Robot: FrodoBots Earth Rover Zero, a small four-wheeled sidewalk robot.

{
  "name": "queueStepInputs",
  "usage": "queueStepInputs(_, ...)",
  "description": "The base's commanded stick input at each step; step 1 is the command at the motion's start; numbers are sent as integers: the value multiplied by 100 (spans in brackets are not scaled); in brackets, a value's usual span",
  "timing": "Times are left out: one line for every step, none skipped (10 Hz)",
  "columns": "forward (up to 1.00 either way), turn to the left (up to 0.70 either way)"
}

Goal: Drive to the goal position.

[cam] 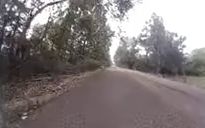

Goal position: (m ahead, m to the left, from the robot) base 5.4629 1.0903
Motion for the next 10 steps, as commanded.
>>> queueStepInputs(70, -6)
queueStepInputs(70, -1)
queueStepInputs(70, 0)
queueStepInputs(70, 0)
queueStepInputs(70, 0)
queueStepInputs(70, 0)
queueStepInputs(70, 0)
queueStepInputs(70, 0)
queueStepInputs(70, 0)
queueStepInputs(70, 0)
